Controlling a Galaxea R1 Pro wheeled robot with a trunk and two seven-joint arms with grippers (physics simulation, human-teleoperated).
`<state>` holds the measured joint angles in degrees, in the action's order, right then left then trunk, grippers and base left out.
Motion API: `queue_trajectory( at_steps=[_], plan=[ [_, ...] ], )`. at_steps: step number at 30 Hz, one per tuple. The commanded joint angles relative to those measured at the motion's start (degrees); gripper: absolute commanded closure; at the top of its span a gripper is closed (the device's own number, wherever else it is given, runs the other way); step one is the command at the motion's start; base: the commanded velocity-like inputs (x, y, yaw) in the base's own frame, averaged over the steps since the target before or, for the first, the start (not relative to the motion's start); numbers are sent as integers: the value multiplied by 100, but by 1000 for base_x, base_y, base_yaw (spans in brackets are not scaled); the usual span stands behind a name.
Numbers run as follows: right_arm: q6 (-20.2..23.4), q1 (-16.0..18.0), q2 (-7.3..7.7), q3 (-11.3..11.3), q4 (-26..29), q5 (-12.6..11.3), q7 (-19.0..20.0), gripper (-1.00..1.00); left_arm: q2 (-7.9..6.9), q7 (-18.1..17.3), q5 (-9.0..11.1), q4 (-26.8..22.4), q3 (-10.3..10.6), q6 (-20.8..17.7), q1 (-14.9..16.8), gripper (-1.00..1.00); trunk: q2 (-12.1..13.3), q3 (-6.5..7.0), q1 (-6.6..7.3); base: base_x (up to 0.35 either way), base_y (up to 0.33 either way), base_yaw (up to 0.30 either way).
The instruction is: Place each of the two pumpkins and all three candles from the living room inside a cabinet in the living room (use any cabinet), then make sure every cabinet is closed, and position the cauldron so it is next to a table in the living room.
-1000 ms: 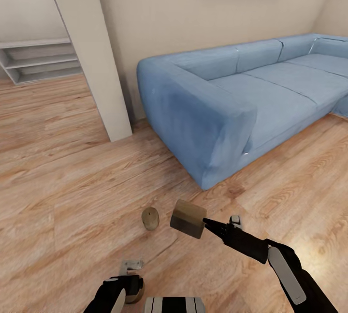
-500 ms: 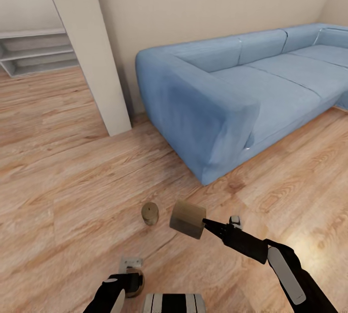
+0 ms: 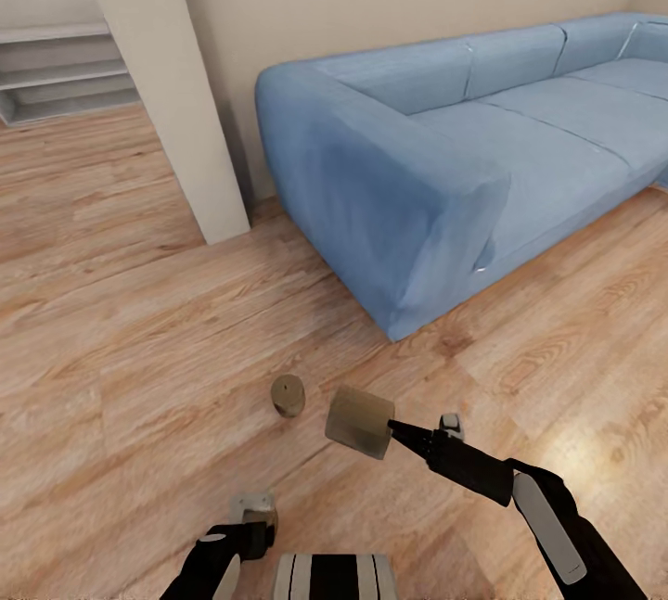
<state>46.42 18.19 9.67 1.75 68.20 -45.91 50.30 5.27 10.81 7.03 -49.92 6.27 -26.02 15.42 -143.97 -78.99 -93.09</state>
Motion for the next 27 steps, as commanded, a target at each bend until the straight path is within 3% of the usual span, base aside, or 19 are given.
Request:
queue_trajectory(
  at_steps=[1,27],
  plan=[
    [8,0,0,-2,1,-14,3,100,-2,0,0,0,-1,0,0,-100,-2,-23,-2,0,0,0],
    [8,0,0,0,1,-14,-20,100,-8,0,-17,0,-10,0,3,-100,-6,-89,-10,35,0,0]
  ],
)
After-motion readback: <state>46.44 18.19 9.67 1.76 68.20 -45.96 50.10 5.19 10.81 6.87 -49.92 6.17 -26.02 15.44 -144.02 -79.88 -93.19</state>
